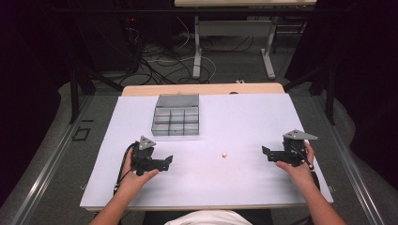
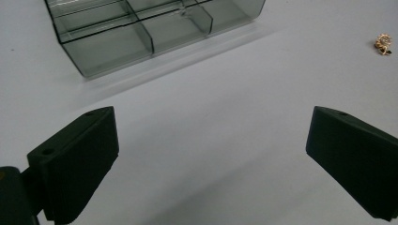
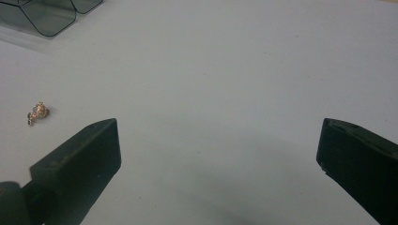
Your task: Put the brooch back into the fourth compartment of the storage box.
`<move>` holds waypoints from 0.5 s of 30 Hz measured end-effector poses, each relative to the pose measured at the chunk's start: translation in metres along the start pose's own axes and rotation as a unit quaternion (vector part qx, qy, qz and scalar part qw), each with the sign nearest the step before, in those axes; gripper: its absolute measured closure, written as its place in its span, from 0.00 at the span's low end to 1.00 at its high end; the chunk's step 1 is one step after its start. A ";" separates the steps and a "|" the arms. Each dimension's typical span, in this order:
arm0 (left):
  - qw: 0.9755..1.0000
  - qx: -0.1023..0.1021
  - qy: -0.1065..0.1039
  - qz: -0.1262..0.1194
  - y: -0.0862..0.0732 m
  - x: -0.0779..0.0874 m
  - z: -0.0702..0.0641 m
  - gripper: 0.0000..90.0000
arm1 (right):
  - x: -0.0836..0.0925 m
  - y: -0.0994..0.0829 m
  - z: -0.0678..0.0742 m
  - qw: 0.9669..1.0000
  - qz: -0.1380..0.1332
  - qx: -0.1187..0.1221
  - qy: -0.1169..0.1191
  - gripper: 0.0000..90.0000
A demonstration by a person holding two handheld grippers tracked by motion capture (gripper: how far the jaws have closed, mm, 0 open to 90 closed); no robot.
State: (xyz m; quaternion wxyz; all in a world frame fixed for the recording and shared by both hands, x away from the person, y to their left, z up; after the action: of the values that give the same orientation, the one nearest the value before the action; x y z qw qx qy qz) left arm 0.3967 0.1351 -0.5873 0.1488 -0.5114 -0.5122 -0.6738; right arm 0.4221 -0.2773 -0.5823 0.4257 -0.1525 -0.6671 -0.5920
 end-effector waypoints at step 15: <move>0.999 -0.024 -0.020 -0.010 0.026 -0.007 -0.031 0.06 | 0.001 0.001 -0.001 1.000 -0.005 0.000 -0.001 0.00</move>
State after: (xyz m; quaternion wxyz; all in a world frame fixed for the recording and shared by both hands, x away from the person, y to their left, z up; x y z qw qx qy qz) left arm 0.4021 0.0958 -0.5774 0.1199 -0.5231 -0.5040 -0.6767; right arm 0.4224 -0.2782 -0.5814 0.4217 -0.1498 -0.6686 -0.5939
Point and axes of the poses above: each handheld gripper's, and its own axes: x roughly backward along the jaws, y roughly out of its top, z roughly to its left, the point moved 9 cm from there along -x, roughly forward along the jaws, and after that the axes turned 15 degrees about z, right-handed, at the moved point
